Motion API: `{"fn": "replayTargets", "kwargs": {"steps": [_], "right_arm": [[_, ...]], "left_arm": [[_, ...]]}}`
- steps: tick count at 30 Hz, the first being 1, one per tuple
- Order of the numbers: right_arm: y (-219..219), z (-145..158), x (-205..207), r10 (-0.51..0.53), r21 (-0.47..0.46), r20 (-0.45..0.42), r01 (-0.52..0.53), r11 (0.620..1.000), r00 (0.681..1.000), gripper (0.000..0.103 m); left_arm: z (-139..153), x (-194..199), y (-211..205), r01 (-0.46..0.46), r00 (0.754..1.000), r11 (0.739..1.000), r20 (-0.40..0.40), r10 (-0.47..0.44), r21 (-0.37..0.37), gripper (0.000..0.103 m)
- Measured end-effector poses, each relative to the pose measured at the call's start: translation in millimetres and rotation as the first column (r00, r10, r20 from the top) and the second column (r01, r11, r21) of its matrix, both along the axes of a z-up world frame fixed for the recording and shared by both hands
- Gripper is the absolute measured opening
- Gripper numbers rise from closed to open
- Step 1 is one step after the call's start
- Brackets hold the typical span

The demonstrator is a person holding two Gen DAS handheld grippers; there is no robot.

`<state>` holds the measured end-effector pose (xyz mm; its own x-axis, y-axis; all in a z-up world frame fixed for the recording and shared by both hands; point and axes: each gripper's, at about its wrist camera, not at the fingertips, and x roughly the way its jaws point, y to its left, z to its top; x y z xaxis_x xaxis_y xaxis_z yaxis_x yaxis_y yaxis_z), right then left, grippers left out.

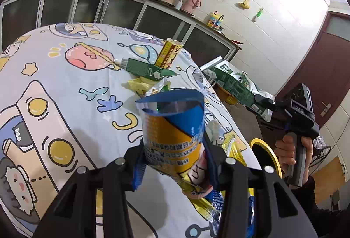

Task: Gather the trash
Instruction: 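Grasp the orange snack wrapper with the left tool while the right tool grasps milk carton, then carry wrapper and milk carton over the bin and open both tools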

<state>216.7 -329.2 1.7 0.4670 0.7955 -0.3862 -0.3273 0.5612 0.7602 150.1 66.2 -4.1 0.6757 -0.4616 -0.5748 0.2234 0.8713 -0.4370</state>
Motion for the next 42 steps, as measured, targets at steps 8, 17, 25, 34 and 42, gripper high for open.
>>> {"fn": "replayTargets", "kwargs": {"steps": [8, 17, 25, 34, 42], "right_arm": [[-41, 3, -37, -0.069, -0.003, 0.018, 0.069, 0.998, 0.997, 0.035], [-105, 1, -82, -0.188, -0.021, 0.029, 0.189, 0.982, 0.982, 0.035], [-167, -2, -124, -0.326, -0.058, 0.046, 0.329, 0.943, 0.944, 0.035], [-241, -19, -173, -0.524, -0.145, 0.028, 0.522, 0.841, 0.851, 0.035], [-278, -46, -196, -0.623, -0.225, 0.012, 0.609, 0.76, 0.782, 0.035]], "left_arm": [[10, -13, -22, 0.047, 0.998, 0.999, 0.032, -0.048, 0.013, 0.043], [17, -6, -74, 0.148, 0.987, 0.988, 0.048, -0.15, 0.038, 0.043], [23, 17, -143, 0.282, 0.957, 0.957, 0.053, -0.286, 0.065, 0.043], [31, 33, -243, 0.451, 0.887, 0.889, 0.073, -0.457, 0.083, 0.043], [14, 41, -323, 0.556, 0.828, 0.829, 0.047, -0.559, 0.064, 0.043]]}}
